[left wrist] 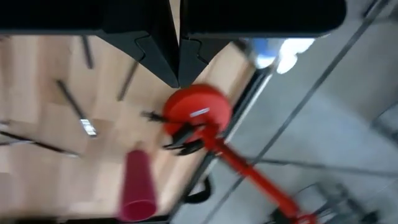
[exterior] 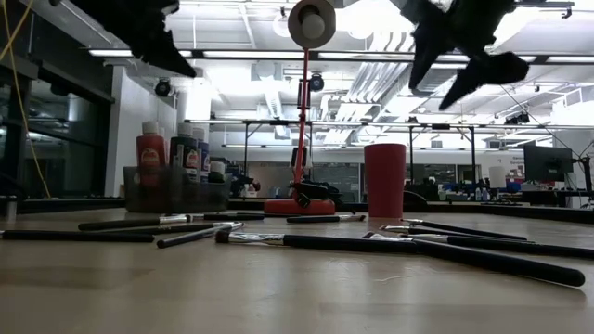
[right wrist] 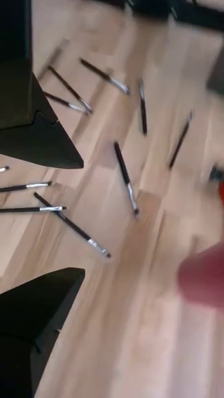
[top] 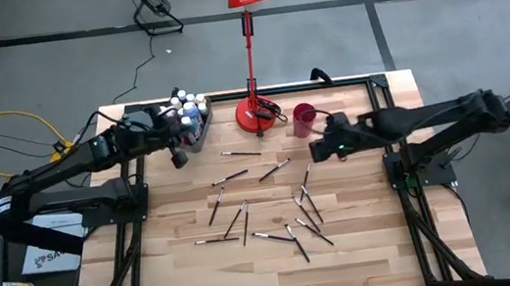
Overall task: Pick & Place Paint Supplies
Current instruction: Put the paint brush into the cup
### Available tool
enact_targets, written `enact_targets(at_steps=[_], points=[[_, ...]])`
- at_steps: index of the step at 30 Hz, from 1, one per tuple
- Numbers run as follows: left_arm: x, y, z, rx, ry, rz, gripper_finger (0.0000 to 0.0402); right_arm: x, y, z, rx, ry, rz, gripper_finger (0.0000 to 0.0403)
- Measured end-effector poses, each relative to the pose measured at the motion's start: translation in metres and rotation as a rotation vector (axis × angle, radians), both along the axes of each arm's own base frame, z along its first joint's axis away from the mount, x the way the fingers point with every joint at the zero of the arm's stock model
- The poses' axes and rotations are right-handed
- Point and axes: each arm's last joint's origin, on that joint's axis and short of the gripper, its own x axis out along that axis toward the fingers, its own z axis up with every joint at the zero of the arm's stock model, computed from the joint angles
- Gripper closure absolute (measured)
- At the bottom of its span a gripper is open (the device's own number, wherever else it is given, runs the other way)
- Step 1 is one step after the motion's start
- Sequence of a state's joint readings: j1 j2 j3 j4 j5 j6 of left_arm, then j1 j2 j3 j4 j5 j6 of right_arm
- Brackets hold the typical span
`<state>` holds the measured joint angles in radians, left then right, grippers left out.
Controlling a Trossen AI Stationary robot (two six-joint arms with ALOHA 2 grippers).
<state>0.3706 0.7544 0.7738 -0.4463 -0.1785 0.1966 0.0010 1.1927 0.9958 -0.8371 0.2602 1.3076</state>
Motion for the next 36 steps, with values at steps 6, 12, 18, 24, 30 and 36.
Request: enact_targets(at_steps=[6,12,18,24,30,36], points=[[0.001,-0.004,-0.001,0.016,0.033,-0.162,0.0401,0.028,0.001,-0.037,0.08,0.109,-0.153,0.0135],[0.001,-0.005,-0.003,0.065,0.083,-0.234,0.0401,0.046,-0.005,-0.069,0.139,0.194,-0.3,0.0135],[0.0,-0.005,-0.006,0.091,0.131,-0.257,0.0401,0.056,-0.018,-0.096,0.171,0.276,-0.4,0.0135],[-0.001,-0.006,-0.008,0.092,0.152,-0.264,0.0401,0.067,-0.028,-0.12,0.224,0.299,-0.431,0.0135],[-0.001,-0.006,-0.008,0.09,0.154,-0.264,0.0401,0.07,-0.036,-0.127,0.226,0.295,-0.466,0.0135],[-0.001,-0.006,-0.008,0.089,0.156,-0.264,0.0401,0.068,-0.044,-0.127,0.2,0.302,-0.501,0.0135]])
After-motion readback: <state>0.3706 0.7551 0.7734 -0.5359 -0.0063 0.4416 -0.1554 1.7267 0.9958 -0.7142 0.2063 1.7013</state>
